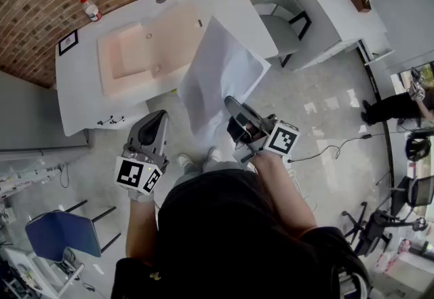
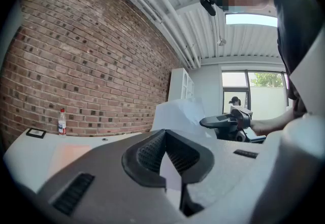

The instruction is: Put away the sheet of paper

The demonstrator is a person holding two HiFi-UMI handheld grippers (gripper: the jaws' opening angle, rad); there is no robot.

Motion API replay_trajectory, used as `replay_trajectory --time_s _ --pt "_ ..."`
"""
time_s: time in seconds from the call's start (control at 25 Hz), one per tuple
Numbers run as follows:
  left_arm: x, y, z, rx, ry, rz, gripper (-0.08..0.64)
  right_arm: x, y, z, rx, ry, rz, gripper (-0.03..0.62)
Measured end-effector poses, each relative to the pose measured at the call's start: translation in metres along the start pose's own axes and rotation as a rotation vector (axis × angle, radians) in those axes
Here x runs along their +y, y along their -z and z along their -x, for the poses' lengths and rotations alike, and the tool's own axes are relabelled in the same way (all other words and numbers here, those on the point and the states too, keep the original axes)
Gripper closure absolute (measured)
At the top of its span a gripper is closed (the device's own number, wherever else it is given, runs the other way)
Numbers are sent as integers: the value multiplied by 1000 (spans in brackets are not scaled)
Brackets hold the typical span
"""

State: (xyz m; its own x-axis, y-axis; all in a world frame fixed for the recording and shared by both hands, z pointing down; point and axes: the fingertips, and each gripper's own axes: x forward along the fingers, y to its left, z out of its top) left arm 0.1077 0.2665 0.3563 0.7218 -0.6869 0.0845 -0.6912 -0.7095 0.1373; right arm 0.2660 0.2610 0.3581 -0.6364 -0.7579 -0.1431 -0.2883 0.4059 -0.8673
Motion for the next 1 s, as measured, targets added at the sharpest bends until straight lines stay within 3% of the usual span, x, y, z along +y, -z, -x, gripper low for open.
replay_trajectory --time_s 0.6,1.0 --pt "8 20 -27 52 -86 13 557 -27 -14 -12 41 -52 -60 581" --pt "115 29 -42 44 -138 80 557 -62 -18 -97 75 -5 -47 581"
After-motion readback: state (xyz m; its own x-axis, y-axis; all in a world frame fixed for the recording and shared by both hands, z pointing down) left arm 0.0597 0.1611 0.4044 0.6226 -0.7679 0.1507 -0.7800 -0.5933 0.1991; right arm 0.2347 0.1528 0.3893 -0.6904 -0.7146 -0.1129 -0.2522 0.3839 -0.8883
